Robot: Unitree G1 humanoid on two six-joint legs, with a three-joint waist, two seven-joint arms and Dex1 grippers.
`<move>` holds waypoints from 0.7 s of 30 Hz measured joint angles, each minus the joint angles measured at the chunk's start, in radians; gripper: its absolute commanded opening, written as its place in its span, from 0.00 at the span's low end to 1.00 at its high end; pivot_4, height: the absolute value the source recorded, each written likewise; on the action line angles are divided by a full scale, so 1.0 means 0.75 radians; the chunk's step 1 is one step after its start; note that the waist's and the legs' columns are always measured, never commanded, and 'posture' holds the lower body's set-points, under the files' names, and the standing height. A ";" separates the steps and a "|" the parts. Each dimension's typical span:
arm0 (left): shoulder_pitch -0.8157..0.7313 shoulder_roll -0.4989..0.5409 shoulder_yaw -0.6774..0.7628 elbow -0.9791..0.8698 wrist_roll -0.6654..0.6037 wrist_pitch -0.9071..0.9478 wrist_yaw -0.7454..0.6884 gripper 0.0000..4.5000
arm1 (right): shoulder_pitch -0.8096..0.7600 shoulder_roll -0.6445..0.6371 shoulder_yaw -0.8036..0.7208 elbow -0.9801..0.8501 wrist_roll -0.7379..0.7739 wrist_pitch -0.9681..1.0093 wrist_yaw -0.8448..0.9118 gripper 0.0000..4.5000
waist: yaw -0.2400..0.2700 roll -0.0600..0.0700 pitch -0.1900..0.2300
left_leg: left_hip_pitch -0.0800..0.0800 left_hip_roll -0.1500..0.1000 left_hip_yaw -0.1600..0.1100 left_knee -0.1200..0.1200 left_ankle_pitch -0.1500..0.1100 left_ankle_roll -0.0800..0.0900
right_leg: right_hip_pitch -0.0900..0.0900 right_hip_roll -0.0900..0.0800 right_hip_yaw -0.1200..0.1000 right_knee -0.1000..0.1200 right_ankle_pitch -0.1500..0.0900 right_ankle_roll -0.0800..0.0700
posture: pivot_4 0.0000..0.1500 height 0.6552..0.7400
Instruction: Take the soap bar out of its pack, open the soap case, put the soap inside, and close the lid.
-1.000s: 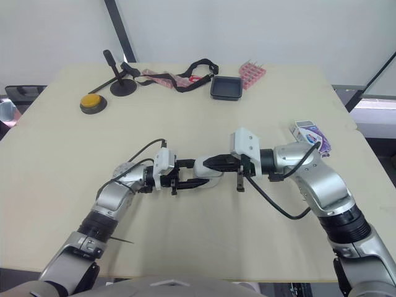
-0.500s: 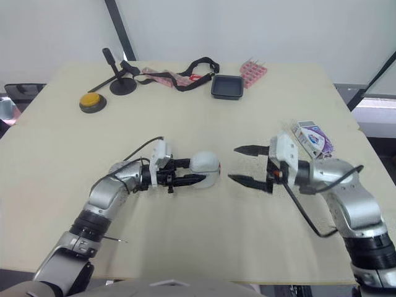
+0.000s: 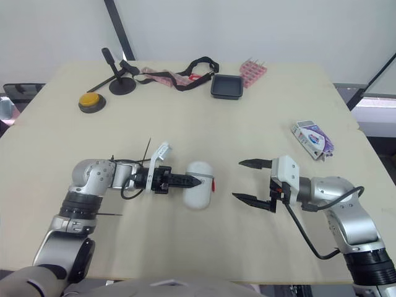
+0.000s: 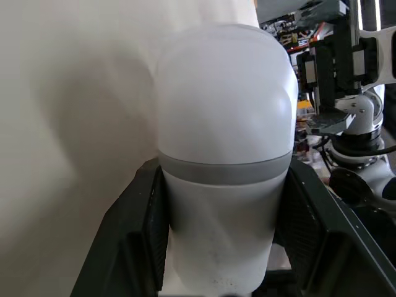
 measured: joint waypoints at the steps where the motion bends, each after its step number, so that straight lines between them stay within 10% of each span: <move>1: -0.004 -0.008 0.010 0.004 0.000 0.018 0.017 0.42 | 0.001 0.000 0.001 0.006 0.000 0.000 0.001 0.99 | 0.000 0.000 0.000 | 0.000 0.000 0.000 0.000 0.000 0.000 | 0.001 0.000 -0.001 -0.001 0.000 0.000 | 1.00 1.00; 4: -0.019 -0.017 0.008 0.019 0.007 0.028 0.048 0.42 | 0.003 0.000 0.005 0.017 0.000 0.000 0.008 0.99 | 0.001 0.000 0.000 | 0.001 0.000 -0.001 0.000 0.000 0.000 | 0.005 -0.001 -0.001 -0.005 -0.002 -0.003 | 1.00 1.00; 11: -0.016 0.006 -0.080 0.003 0.041 -0.092 0.009 0.99 | -0.007 0.000 0.017 0.037 0.000 0.000 0.019 1.00 | 0.002 0.001 -0.001 | 0.006 -0.002 -0.003 0.000 -0.003 0.007 | 0.012 -0.004 -0.003 -0.007 -0.002 -0.005 | 1.00 1.00; 21: -0.024 0.272 -0.209 -0.005 0.178 -0.494 -0.190 0.99 | -0.046 -0.009 0.017 0.089 -0.001 0.000 0.033 1.00 | -0.031 0.002 0.001 | 0.013 0.000 -0.002 -0.009 0.002 0.008 | 0.016 -0.003 -0.004 -0.012 -0.001 -0.008 | 1.00 1.00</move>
